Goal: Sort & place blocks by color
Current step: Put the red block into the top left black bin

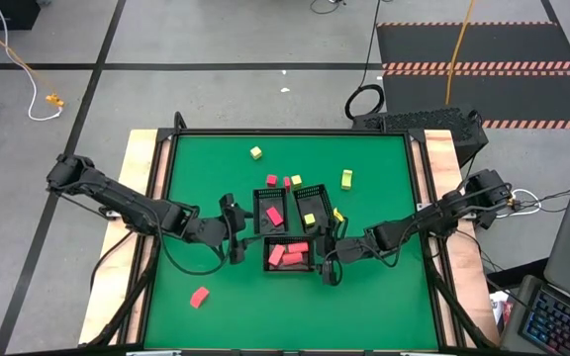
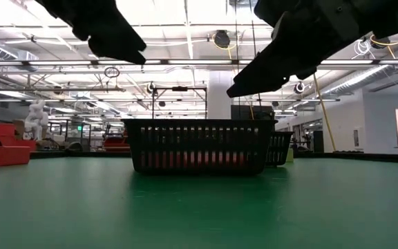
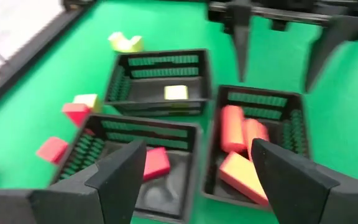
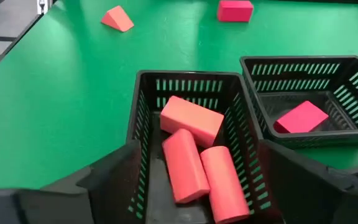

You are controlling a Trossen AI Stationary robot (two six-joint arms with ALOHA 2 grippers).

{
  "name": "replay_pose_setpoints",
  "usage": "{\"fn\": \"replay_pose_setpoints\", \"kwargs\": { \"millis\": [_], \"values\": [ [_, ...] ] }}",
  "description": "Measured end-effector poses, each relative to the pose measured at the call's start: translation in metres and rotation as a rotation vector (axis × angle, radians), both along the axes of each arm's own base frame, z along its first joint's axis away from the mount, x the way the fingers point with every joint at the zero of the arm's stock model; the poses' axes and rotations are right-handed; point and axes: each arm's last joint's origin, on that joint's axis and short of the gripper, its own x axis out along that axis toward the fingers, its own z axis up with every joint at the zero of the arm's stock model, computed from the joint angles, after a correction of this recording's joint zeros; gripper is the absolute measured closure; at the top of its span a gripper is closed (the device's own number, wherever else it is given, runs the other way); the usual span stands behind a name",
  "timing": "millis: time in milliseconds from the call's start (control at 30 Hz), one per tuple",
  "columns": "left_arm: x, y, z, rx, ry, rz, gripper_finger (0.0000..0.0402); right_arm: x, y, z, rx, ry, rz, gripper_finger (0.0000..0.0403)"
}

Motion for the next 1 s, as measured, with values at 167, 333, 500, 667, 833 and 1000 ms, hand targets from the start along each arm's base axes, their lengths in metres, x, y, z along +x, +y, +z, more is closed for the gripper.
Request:
{"fn": "replay_pose_setpoints", "kwargs": {
  "millis": [167,333,500,667,833,1000],
  "values": [
    [0.004,0.016,0.001,-0.006,-0.025,0.118,0.0110,0.003,-0.004,0.003,-0.022,-0.032,0.005,0.0081],
    [-0.011,0.032,-0.011,-0.110,0.116,0.298,0.0110,0.006,-0.003,0.009,-0.009,-0.101,0.006,0.0083],
    [-0.044,0.044,-0.028,-0.220,0.351,0.612,0.0110,0.006,-0.004,0.009,-0.008,-0.102,0.005,0.0083],
    [-0.068,0.049,-0.034,-0.307,0.481,0.867,0.0110,0.008,-0.008,0.010,0.004,-0.110,-0.018,0.0083],
    [-0.077,0.049,-0.042,-0.376,0.511,0.994,0.0110,0.008,-0.010,0.008,0.022,-0.095,-0.034,0.0083],
    [-0.089,0.049,-0.061,-0.447,0.583,1.068,0.0110,0.007,-0.009,0.007,0.019,-0.080,-0.027,0.0083]
  ]
}}
